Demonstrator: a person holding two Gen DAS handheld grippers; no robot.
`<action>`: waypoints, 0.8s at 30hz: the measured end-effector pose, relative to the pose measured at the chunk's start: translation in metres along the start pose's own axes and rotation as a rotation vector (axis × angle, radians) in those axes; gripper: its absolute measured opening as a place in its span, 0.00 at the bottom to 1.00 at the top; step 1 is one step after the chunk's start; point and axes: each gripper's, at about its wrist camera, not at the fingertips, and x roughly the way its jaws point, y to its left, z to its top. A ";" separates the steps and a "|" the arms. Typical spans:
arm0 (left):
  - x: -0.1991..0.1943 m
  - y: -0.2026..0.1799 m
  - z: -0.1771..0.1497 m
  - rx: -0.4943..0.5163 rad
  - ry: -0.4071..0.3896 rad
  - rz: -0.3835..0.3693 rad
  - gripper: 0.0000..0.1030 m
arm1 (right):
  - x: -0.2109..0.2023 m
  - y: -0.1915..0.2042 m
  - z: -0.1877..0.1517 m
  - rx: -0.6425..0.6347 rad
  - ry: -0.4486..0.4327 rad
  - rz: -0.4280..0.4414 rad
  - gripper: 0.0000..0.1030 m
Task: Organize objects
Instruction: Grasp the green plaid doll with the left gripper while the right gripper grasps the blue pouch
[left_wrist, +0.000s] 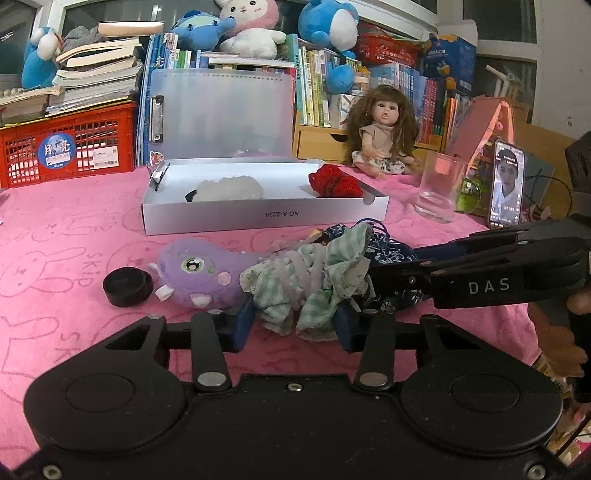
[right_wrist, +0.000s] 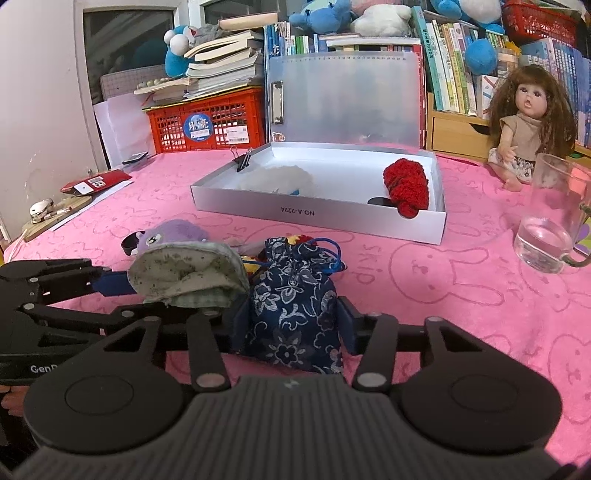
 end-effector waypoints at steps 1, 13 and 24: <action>-0.001 0.000 0.000 -0.002 -0.002 0.001 0.39 | -0.001 0.000 0.000 0.000 -0.004 -0.003 0.49; -0.018 -0.002 0.022 -0.015 -0.062 -0.011 0.38 | -0.013 -0.008 0.010 0.036 -0.063 -0.033 0.47; -0.017 0.005 0.049 -0.021 -0.097 0.012 0.38 | -0.026 -0.018 0.024 0.051 -0.134 -0.076 0.47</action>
